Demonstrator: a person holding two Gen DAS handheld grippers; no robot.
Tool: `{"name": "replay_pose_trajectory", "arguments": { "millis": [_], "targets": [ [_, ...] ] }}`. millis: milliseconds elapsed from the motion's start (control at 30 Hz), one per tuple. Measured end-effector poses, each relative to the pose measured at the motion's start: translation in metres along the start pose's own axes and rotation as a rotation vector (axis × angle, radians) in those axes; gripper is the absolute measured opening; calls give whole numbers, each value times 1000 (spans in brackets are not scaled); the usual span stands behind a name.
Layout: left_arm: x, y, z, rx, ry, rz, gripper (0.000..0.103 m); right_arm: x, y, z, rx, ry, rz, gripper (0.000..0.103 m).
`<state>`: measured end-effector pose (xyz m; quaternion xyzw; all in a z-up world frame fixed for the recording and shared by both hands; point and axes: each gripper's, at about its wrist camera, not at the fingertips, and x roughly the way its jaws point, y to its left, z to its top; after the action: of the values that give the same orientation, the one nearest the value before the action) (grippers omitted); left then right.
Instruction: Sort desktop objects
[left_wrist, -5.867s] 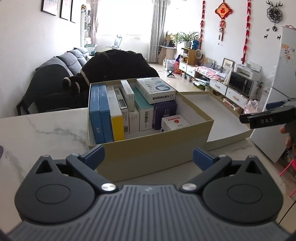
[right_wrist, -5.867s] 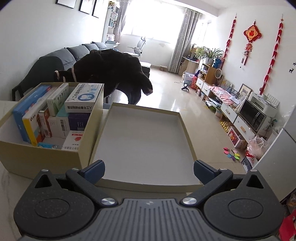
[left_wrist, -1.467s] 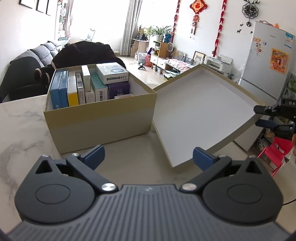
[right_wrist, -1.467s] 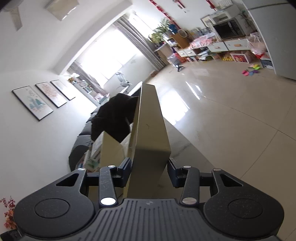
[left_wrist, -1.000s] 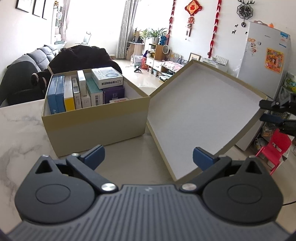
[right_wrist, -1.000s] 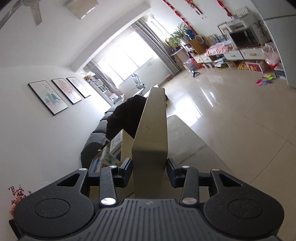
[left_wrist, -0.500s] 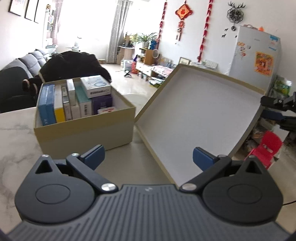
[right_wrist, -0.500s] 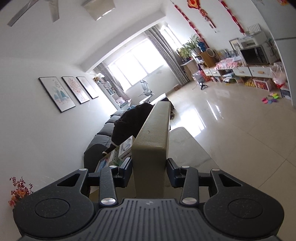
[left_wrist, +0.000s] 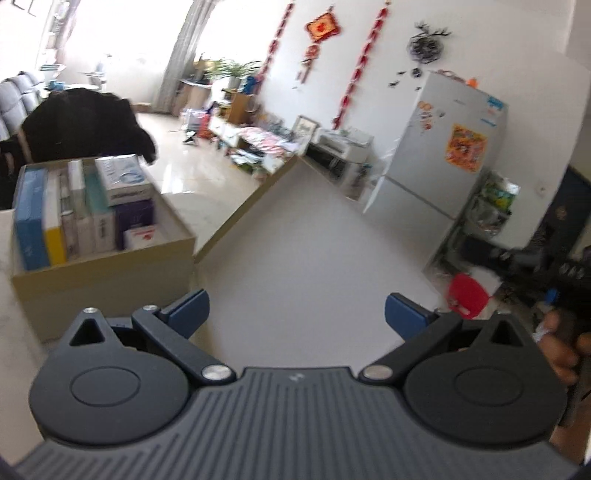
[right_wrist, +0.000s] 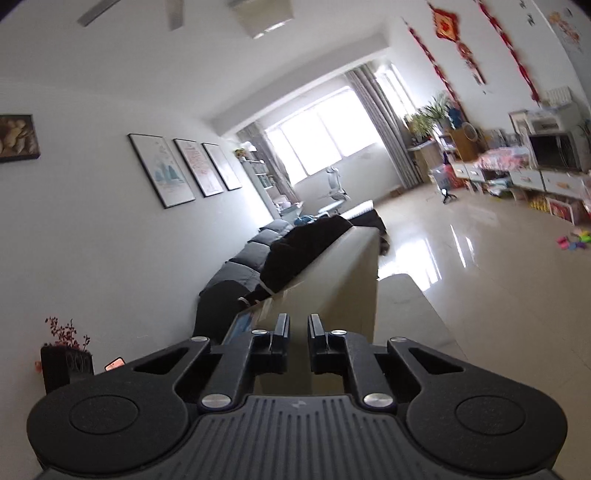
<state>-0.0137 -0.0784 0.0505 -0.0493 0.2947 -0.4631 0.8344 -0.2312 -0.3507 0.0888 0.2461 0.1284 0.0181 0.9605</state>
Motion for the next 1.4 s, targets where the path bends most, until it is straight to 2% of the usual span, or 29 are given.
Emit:
{"name": "replay_pose_trajectory", "arguments": {
  "millis": [133,300,367,433,500,733,900,1300,1400],
  "targets": [
    [14,3,-3,-32,54,-28,103,21,3,-10,20,50,39,14],
    [23,8,-17,-16,102,5,103,37,-24,-19,99,70,-26,42],
    [28,13,-22,-13,120,35,103,37,-38,-22,118,68,-63,45],
    [34,19,-28,-14,141,58,103,35,-52,-27,141,67,-95,53],
    [40,25,-37,-18,161,79,103,35,-64,-34,150,68,-130,65],
    [54,38,-60,-24,217,111,103,54,-93,-68,176,133,-224,71],
    [65,44,-73,-41,257,80,103,59,-109,-88,203,159,-263,78],
    [83,40,-93,-4,330,-54,103,65,-143,-129,303,246,-343,81],
    [87,36,-96,24,335,-44,103,63,-146,-133,325,257,-346,81]
  ]
}}
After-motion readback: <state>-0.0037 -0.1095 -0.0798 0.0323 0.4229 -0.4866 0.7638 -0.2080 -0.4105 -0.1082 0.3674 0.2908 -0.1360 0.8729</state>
